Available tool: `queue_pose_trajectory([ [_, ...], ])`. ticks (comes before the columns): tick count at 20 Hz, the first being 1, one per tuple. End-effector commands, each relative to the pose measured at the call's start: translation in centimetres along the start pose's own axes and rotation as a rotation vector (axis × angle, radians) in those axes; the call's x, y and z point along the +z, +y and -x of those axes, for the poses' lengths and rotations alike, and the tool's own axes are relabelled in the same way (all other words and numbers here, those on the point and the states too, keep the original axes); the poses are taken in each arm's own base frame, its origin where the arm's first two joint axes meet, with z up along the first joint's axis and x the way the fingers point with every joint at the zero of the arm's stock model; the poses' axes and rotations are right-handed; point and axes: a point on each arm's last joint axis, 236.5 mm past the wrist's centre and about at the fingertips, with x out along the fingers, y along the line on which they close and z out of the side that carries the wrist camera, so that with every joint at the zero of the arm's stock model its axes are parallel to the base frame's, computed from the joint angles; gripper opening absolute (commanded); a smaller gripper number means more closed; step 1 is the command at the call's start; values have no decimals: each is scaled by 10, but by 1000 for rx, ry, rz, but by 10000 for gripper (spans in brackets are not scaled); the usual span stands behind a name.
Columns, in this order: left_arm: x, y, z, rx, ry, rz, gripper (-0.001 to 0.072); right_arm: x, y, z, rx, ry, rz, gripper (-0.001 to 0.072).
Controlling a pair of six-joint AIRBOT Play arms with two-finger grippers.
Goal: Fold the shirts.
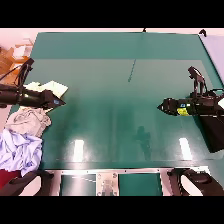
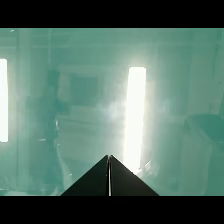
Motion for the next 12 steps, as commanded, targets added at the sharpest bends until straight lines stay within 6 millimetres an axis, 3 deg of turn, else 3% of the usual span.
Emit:
queue_pose_trajectory([
  [1,0,0,0,0,0,0,28,0,0,0,0,0,1,16],
  [4,3,-2,0,-9,-12,3,28,0,0,0,0,0,1,16],
  [7,42,0,4,-1,-178,-1,28,0,0,0,1,-3,1,16],
  [9,78,29,21,125,-331,-20,28,6,1,0,2,-25,1,18],
  [12,112,75,64,376,-465,-117,28,22,1,1,5,-96,1,20],
])
